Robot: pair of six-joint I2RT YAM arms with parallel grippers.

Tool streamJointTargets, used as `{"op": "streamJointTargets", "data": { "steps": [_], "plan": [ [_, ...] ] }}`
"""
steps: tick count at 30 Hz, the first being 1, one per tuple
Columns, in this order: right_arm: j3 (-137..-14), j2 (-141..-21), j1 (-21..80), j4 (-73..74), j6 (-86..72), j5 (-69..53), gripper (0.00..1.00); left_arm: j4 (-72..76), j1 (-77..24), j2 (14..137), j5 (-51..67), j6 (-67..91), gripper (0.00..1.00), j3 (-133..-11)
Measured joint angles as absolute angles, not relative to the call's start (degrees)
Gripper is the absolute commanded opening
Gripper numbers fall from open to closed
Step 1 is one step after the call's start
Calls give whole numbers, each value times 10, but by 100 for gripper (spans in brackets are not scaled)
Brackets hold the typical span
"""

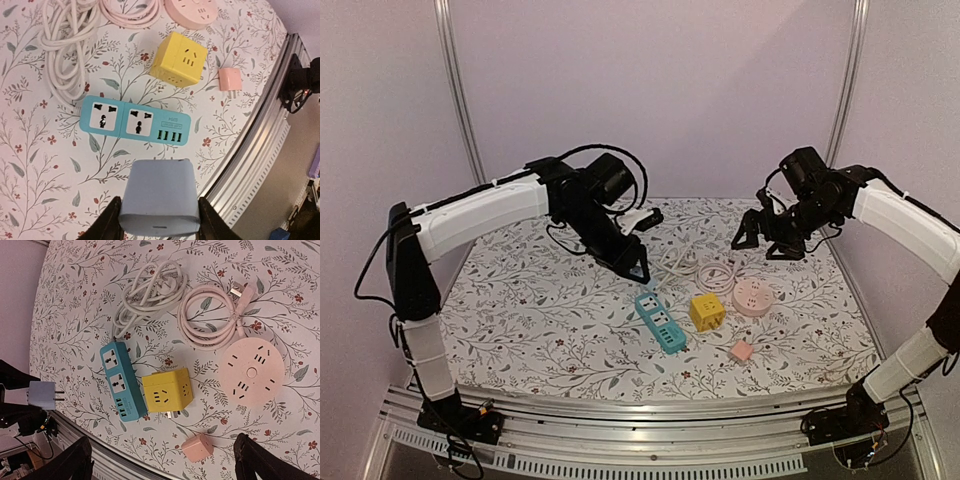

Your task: Insert the plug

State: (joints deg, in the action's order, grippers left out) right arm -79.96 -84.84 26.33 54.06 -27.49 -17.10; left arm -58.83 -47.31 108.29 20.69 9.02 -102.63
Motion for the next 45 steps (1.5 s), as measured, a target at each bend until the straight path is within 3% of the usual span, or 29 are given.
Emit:
{"op": "streamJointTargets", "data": {
  "steps": [10, 17, 37, 45],
  "plan": [
    [-800, -848, 263, 569, -328, -121, 96, -687, -484, 1166, 10, 43, 0, -1106],
    [-796, -809, 263, 588, -367, -95, 95, -698, -518, 1187, -51, 26, 0, -1141],
    [-663, -678, 263, 546, -356, -99, 96, -728, -528, 1313, -29, 6, 0, -1247],
    [-648, -680, 263, 539, -344, -102, 96, -728, -528, 1355, -16, 6, 0, -1274]
  ]
}}
